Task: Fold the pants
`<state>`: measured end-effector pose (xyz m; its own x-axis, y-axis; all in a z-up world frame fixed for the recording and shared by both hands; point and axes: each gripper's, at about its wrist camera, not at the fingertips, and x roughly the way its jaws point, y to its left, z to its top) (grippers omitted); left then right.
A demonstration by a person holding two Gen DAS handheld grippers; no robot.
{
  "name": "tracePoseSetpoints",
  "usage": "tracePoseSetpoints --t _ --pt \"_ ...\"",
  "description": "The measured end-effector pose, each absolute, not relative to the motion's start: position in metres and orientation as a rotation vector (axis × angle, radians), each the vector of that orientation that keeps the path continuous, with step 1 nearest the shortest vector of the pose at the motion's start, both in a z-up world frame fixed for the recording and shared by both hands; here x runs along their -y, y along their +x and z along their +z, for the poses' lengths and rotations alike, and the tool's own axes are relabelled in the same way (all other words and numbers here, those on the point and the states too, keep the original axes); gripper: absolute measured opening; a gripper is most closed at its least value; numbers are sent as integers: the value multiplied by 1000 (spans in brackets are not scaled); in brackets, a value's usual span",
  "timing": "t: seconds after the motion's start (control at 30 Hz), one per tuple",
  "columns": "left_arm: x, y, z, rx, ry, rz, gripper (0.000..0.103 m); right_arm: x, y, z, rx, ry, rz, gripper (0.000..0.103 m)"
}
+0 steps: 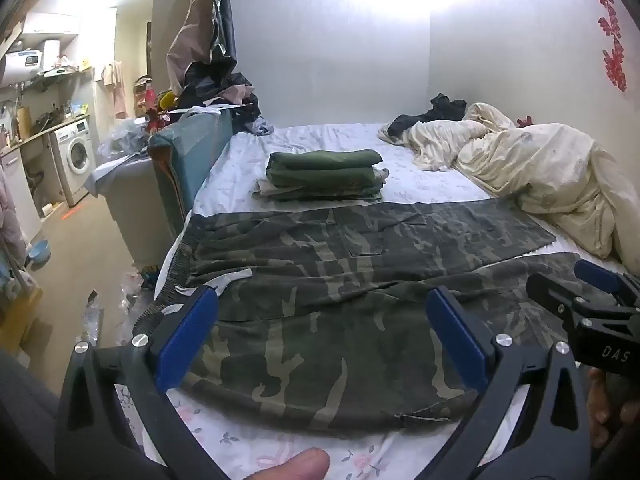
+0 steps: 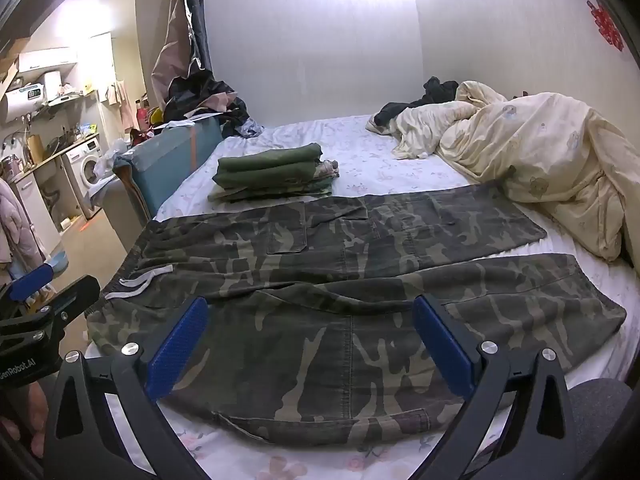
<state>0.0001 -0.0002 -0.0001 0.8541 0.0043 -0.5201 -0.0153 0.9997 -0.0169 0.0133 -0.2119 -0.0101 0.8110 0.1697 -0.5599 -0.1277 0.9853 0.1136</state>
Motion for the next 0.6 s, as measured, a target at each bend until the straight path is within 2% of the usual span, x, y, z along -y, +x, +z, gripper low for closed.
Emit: tracePoseSetpoints --t 0.6 --pt "-1 1 -1 -552 -27 8 103 210 13 -10 -598 66 158 103"
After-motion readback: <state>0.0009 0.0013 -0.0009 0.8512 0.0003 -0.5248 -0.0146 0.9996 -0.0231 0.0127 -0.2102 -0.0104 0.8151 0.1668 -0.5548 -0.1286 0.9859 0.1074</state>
